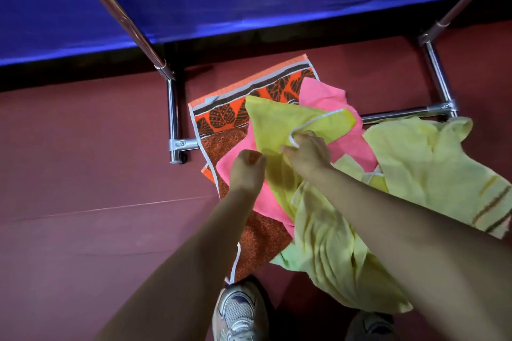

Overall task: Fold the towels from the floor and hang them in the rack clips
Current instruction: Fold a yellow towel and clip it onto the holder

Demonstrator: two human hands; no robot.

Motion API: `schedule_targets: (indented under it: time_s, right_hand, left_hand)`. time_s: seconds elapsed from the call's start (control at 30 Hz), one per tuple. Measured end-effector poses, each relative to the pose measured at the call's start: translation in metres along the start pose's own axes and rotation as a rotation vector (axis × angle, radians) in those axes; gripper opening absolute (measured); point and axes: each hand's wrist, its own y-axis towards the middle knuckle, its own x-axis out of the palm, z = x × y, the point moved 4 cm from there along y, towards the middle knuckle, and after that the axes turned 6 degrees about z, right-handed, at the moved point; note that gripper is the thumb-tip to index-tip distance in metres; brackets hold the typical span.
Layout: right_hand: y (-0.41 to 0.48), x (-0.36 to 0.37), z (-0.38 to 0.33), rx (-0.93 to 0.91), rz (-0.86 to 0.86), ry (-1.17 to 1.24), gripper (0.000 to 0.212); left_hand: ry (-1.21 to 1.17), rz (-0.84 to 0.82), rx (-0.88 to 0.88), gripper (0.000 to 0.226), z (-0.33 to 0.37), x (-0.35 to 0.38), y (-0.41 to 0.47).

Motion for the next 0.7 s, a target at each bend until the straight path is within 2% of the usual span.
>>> schedule_targets:
  time_s: [0.13,0.2,0.23,0.3,0.33,0.43,0.53,0.7]
  right_hand:
    - [-0.032,-0.018,-0.027,-0.187,-0.026,0.458,0.011]
    - [-0.055,-0.037,-0.037,-0.224,-0.058,0.572,0.023]
    - [-0.067,-0.043,-0.039,-0.236,-0.070,0.591,0.024]
    - [-0.090,-0.057,-0.042,-0.255,-0.088,0.604,0.018]
    - [-0.100,-0.065,-0.043,-0.263,-0.093,0.601,0.015]
    - [-0.129,-0.089,-0.045,-0.274,-0.153,0.627,0.034]
    - [-0.149,-0.120,-0.059,-0.323,-0.158,0.651,0.039]
    - [-0.173,-0.183,-0.095,-0.463,-0.046,0.776,0.035]
  left_hand:
    - [-0.268,-0.215,-0.153,0.043,0.020,0.000,-0.015]
    - [-0.389,-0.311,-0.207,0.047,0.037,0.000,-0.023]
    - [-0.459,-0.322,-0.244,0.044,0.043,0.000,-0.028]
    - [-0.530,-0.243,-0.258,0.032,0.059,-0.009,-0.037]
    - [-0.535,-0.186,-0.227,0.028,0.072,-0.018,-0.040]
    - [-0.541,-0.109,-0.153,0.016,0.102,-0.040,-0.051]
    - [-0.480,-0.054,-0.037,0.023,0.143,-0.063,-0.074]
    - [-0.638,-0.056,0.301,0.033,0.229,-0.104,-0.138]
